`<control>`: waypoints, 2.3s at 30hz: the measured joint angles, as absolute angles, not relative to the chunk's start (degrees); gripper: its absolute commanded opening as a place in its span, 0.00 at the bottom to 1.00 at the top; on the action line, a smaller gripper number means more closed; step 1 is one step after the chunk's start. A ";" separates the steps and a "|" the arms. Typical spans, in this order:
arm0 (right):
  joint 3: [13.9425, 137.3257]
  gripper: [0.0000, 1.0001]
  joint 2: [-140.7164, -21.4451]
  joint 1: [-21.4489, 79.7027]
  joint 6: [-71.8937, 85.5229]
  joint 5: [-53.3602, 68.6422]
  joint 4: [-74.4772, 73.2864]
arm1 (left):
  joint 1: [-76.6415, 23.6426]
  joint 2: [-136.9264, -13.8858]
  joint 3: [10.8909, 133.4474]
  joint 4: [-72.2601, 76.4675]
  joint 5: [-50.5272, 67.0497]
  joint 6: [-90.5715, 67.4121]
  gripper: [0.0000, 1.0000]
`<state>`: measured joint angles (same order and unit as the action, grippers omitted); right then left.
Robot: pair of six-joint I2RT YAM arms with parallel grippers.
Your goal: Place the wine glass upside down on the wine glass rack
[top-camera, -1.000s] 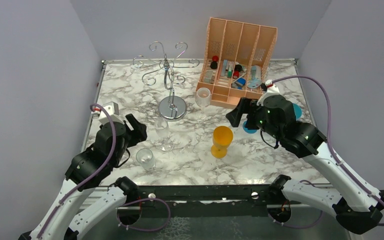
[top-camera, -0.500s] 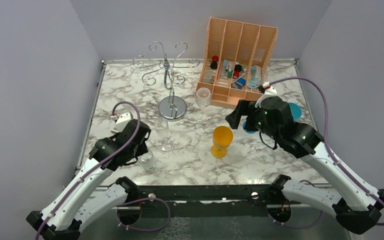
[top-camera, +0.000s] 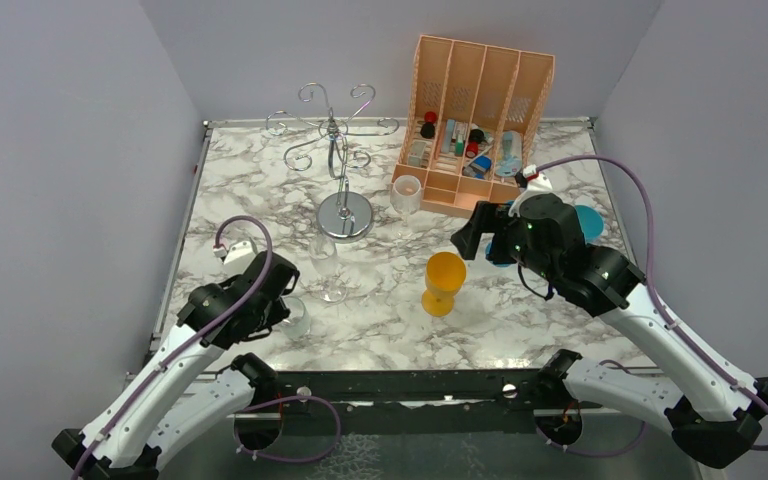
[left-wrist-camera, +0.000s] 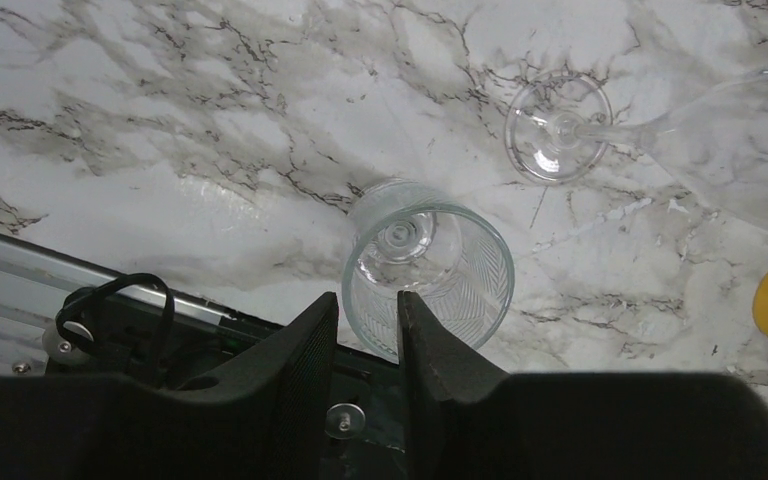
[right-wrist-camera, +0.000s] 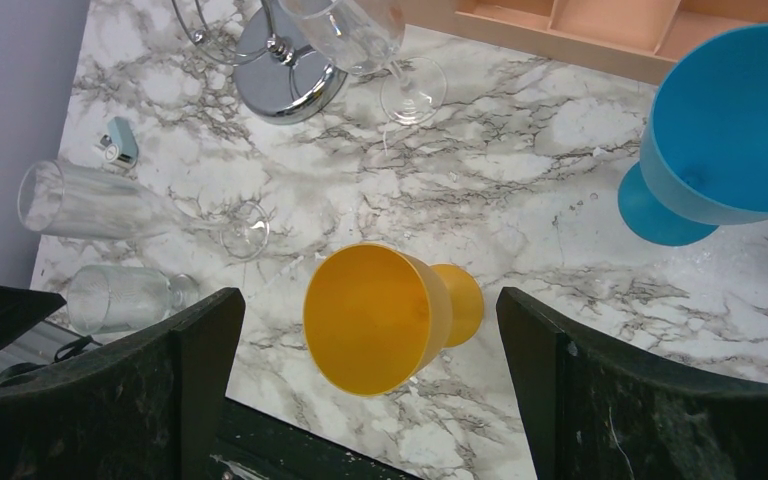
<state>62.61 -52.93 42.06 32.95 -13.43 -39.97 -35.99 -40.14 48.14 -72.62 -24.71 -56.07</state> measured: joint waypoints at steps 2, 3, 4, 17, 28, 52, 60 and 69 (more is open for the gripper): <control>62.61 1.00 -52.93 42.06 32.95 -13.45 -39.97 | -35.99 -40.32 47.70 -73.10 -24.67 -56.49 0.33; 62.61 1.00 -52.93 42.06 32.95 -13.45 -39.99 | -35.99 -40.32 47.66 -73.30 -24.67 -56.58 0.34; 62.59 1.00 -52.93 42.06 32.95 -13.45 -39.99 | -35.99 -40.32 47.66 -73.43 -24.69 -56.62 0.35; 61.47 1.00 -51.77 42.06 31.38 -13.78 -39.94 | -35.99 -43.64 45.30 -72.29 -21.96 -57.30 0.35; 60.73 1.00 -51.66 42.06 29.82 -14.98 -39.92 | -35.94 -45.12 43.92 -70.85 -20.69 -58.19 0.22; 60.01 1.00 -48.40 42.06 26.74 -15.66 -37.01 | -35.94 -41.15 48.97 -69.91 -18.02 -53.76 0.00; 59.79 0.97 -47.20 42.06 21.76 -12.97 -31.59 | -35.94 -39.53 57.47 -69.65 -17.12 -47.18 0.00; 57.19 0.89 -44.62 42.06 14.87 -7.33 -22.68 | -35.94 -39.88 67.44 -65.80 -11.53 -38.00 0.00</control>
